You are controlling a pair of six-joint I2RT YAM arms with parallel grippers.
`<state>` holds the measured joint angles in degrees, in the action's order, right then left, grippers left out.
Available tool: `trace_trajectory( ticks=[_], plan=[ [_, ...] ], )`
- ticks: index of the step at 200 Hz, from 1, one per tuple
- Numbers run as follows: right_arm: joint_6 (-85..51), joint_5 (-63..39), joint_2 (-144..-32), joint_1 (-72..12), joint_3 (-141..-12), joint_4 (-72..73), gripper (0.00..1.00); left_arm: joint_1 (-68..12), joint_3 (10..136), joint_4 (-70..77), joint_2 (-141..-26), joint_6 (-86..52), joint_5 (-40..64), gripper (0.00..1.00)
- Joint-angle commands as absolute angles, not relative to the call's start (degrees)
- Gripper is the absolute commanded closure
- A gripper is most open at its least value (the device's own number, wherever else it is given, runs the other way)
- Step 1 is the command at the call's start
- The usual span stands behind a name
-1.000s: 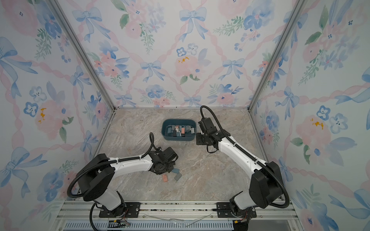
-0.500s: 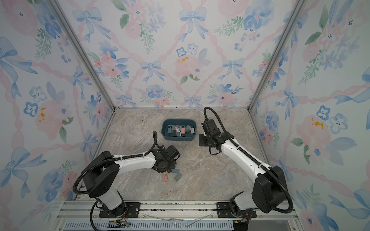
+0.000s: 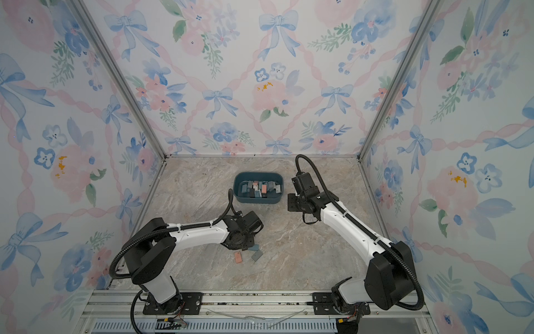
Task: Put the eraser in the storage box
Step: Pick up the eraser from the center of the board.
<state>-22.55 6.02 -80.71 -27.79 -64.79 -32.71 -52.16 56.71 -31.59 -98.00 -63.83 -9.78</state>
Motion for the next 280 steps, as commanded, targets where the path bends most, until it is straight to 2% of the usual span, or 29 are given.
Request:
trace_trajectory(
  ticks=[1,124,201,245,280],
  plan=[
    [-23.3,5.89,-79.98,-27.22,-64.07,-32.71,0.47,-52.81,55.63,-34.98,-99.58,-63.19,-8.23,0.59],
    [-23.35,5.62,-80.33,-27.2,-64.79,-32.9,0.47,-52.82,55.37,-36.47,-100.16,-62.23,-9.96,0.83],
    [-23.52,5.06,-80.51,-27.16,-64.89,-32.7,0.47,-52.17,58.18,-38.52,-93.71,-60.89,-12.51,0.83],
    [-23.59,4.92,-80.73,-27.18,-64.6,-32.7,0.47,-48.28,60.43,-38.85,-88.26,-57.54,-13.47,0.83],
    [-23.86,4.92,-80.6,-27.15,-64.25,-32.88,0.47,-42.48,67.24,-38.85,-88.14,-50.74,-14.47,0.82]
  ],
)
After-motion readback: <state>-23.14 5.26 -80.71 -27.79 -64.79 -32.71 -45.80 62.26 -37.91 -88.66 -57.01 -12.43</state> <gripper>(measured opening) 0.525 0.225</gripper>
